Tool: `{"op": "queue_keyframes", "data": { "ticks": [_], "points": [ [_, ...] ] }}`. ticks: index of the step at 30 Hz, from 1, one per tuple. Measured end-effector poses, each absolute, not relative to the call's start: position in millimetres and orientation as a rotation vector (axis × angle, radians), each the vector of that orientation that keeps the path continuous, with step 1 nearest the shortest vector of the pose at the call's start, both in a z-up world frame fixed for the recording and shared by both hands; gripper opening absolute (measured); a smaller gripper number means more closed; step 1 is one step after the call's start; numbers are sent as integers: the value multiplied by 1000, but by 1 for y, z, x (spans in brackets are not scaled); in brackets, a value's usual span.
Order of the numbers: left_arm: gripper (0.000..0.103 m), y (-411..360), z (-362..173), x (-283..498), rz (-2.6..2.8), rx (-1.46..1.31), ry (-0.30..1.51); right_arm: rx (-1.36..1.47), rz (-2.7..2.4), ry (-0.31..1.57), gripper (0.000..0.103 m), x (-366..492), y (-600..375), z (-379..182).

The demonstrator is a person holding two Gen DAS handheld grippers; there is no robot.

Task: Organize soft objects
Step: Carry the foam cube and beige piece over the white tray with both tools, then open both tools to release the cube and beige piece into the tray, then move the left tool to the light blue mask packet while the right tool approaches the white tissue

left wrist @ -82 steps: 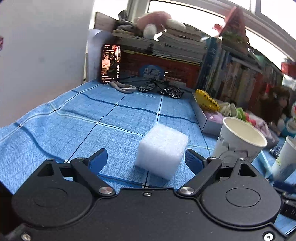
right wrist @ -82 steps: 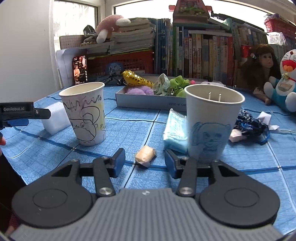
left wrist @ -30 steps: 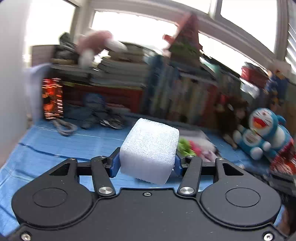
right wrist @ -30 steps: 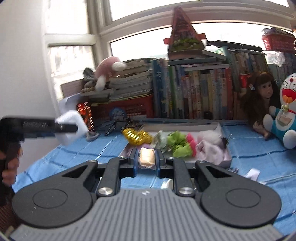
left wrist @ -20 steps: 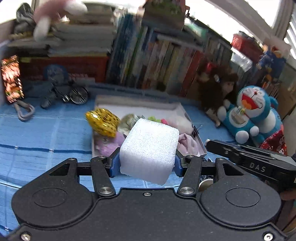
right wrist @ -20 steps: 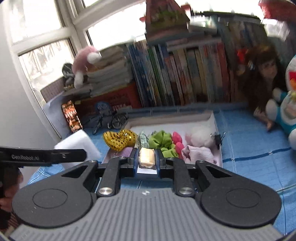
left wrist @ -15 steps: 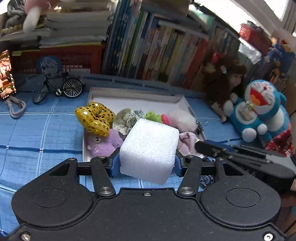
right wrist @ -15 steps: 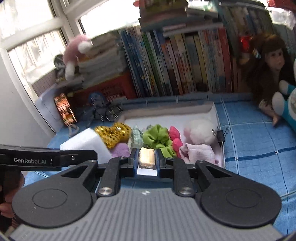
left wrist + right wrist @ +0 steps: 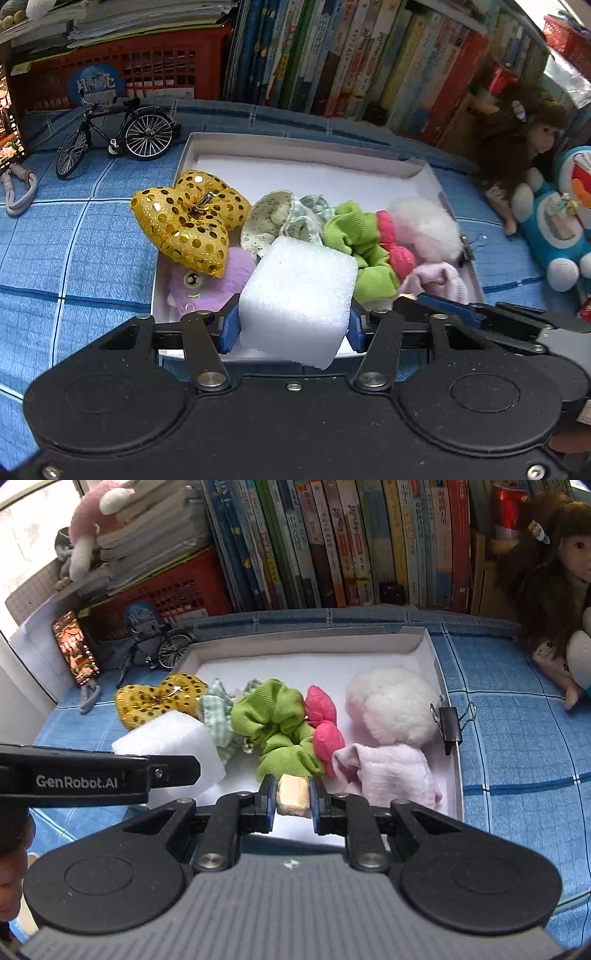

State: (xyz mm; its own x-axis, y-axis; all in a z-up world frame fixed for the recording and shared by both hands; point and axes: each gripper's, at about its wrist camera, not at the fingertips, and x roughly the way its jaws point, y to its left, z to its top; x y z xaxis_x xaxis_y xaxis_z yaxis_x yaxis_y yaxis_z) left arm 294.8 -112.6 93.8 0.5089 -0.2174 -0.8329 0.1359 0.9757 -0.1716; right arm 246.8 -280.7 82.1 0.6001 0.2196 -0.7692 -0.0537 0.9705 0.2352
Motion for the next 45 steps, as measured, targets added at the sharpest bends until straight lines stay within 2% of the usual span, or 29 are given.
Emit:
{"op": "queue_keyframes", "data": {
  "ticks": [13, 16, 17, 18, 22, 31, 39, 43, 45],
  "points": [
    [53, -116, 78, 313, -159, -85, 1024, 212, 107, 953, 24, 266, -286, 75],
    [54, -117, 79, 312, -162, -81, 1019, 229, 97, 939, 28, 266, -289, 76],
    [54, -117, 80, 311, -163, -82, 1015, 233, 98, 932, 33, 264, -290, 77],
    [55, -116, 82, 310, -164, -84, 1008, 238, 102, 926, 47, 263, -291, 79],
    [65, -111, 92, 303, -182, -101, 974, 248, 114, 899, 51, 258, -293, 86],
    [70, -110, 124, 256, -239, -46, 871, 265, 142, 812, 61, 225, -298, 112],
    [58, -111, 141, 194, -333, -24, 816, 235, 111, 778, 66, 181, -307, 133],
    [45, -107, 143, 165, -370, -33, 809, 250, 90, 766, 67, 160, -320, 134],
    [33, -105, 141, 151, -401, -38, 821, 246, 71, 760, 68, 152, -326, 132]
  ]
}}
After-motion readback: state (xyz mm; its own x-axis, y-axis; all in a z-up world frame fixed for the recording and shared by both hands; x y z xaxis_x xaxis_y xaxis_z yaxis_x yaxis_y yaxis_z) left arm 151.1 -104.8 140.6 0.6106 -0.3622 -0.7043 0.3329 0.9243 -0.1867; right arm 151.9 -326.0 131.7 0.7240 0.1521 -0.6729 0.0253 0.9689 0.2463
